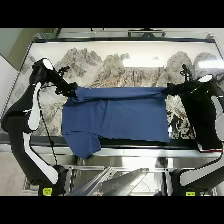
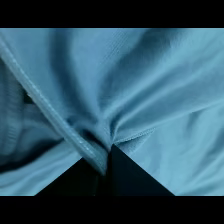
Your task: Fold the shirts.
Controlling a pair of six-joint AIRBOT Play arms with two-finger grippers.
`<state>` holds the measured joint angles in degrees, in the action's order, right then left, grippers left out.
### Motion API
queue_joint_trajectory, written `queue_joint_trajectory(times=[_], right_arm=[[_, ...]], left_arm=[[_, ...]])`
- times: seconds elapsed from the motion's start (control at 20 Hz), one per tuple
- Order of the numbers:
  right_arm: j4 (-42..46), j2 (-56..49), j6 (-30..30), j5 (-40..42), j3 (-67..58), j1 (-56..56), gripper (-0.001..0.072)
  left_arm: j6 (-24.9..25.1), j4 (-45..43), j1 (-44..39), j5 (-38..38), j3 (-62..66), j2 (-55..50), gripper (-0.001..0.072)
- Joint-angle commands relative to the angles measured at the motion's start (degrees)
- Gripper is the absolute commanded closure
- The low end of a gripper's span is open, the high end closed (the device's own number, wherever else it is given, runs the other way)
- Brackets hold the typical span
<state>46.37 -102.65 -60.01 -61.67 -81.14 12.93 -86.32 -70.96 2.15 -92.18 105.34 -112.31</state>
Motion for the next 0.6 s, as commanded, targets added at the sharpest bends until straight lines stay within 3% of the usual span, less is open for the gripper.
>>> queue_joint_trajectory(times=[0.0, 0.05, 0.2, 0.3, 0.4, 0.55], right_arm=[[0.44, -0.09, -1.44, -0.2, -0.11, -0.17, 0.0357], [0.48, 0.13, -3.04, -0.9, -0.15, -0.04, 0.0276], [3.87, 3.06, -7.54, -5.92, -0.15, 2.25, 0.0277], [4.46, 5.81, -7.52, -11.98, 0.0, 5.77, 0.0277], [4.48, 9.16, -7.41, -16.61, 3.87, 9.81, 0.0278], [4.48, 15.52, -5.14, -16.63, 17.68, 15.45, 0.0278]], left_arm=[[-2.14, -0.07, -0.59, -1.88, -0.42, 0.0, 0.0488], [-2.19, -0.07, -0.37, -3.3, -0.42, 0.0, 0.0412], [-2.8, -0.07, 0.94, -9.99, -0.42, 0.09, 0.0412], [-4.94, -0.07, 2.4, -11.93, -1.01, 1.7, 0.0412], [-4.11, -0.07, 3.37, -9.62, -7.69, 7.85, 0.0412], [-1.31, -0.02, 4.55, -1.11, -26.05, 22.8, 0.0411]])
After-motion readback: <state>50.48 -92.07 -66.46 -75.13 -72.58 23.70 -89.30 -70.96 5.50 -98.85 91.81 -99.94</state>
